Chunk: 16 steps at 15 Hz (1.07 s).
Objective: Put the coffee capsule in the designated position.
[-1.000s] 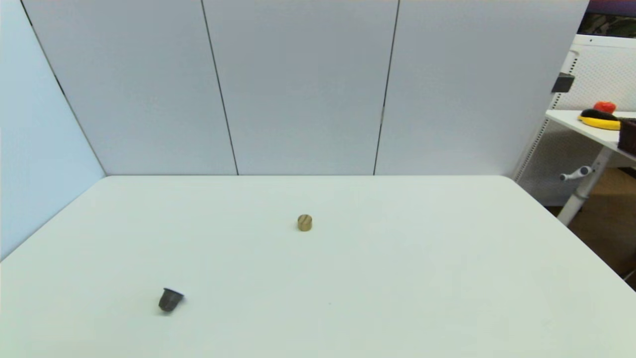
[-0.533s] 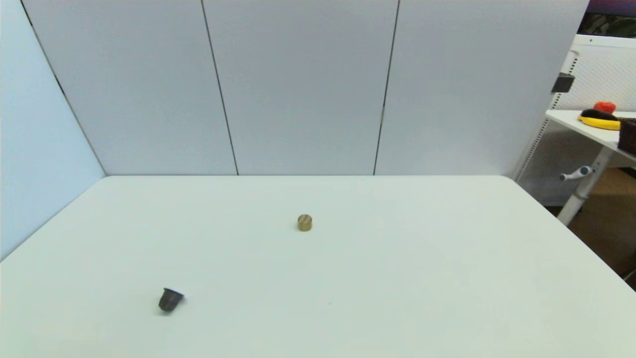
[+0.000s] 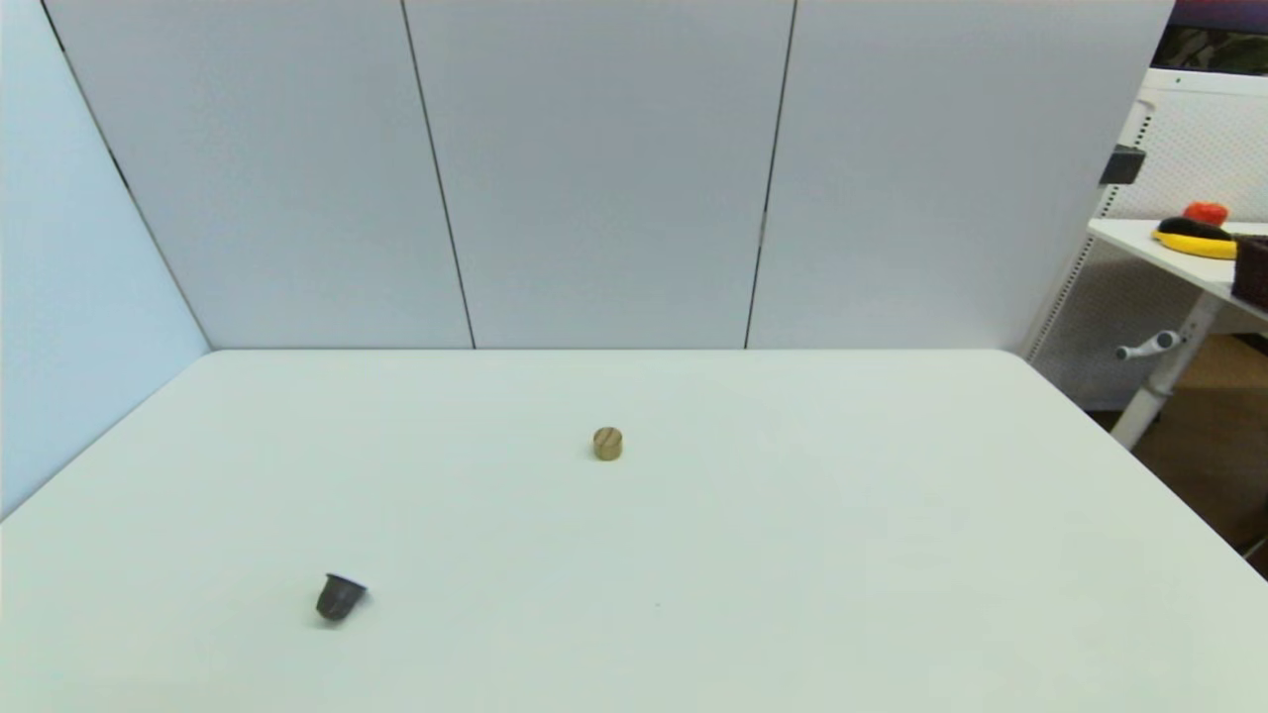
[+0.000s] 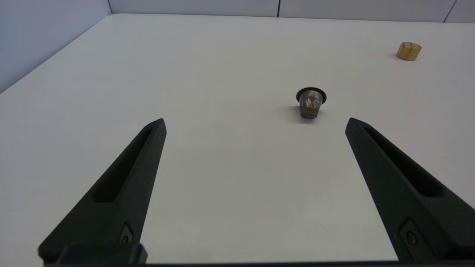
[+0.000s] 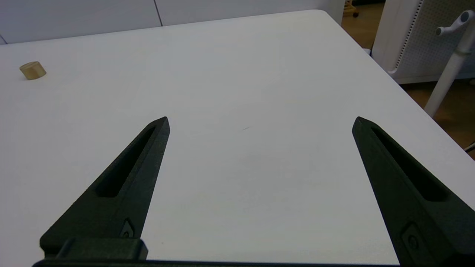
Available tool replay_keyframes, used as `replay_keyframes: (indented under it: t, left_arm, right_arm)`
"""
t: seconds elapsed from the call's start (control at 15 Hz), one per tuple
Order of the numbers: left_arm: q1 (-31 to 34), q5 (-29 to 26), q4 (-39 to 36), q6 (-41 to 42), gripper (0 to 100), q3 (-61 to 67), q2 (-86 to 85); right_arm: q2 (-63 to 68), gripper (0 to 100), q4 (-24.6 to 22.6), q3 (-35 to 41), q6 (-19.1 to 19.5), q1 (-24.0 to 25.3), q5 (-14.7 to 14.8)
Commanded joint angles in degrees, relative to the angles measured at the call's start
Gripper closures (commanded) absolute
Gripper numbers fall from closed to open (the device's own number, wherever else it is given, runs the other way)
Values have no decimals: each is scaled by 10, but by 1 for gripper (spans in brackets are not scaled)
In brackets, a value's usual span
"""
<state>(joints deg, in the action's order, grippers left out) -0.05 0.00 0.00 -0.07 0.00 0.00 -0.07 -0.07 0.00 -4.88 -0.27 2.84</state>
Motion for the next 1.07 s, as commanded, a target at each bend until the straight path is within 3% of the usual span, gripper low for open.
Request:
replay_keyframes:
  t: [0.07, 0.27, 0.73, 0.93, 1.07]
  left_arm:
    - [0, 1, 0, -16, 0, 0, 0]
    - [0, -4, 4, -12, 0, -25, 58]
    - [-28, -15, 66, 81, 0, -283, 375]
    - [-47, -45, 68, 97, 0, -316, 469]
    - [-48, -72, 129, 99, 0, -346, 512]
  right_arm:
    - [1, 0, 0, 1, 0, 0, 1]
    - [1, 0, 1, 1, 0, 0, 1]
    - [1, 0, 0, 1, 0, 0, 1]
    - [1, 0, 0, 1, 0, 0, 1]
    - [1, 0, 0, 1, 0, 0, 0]
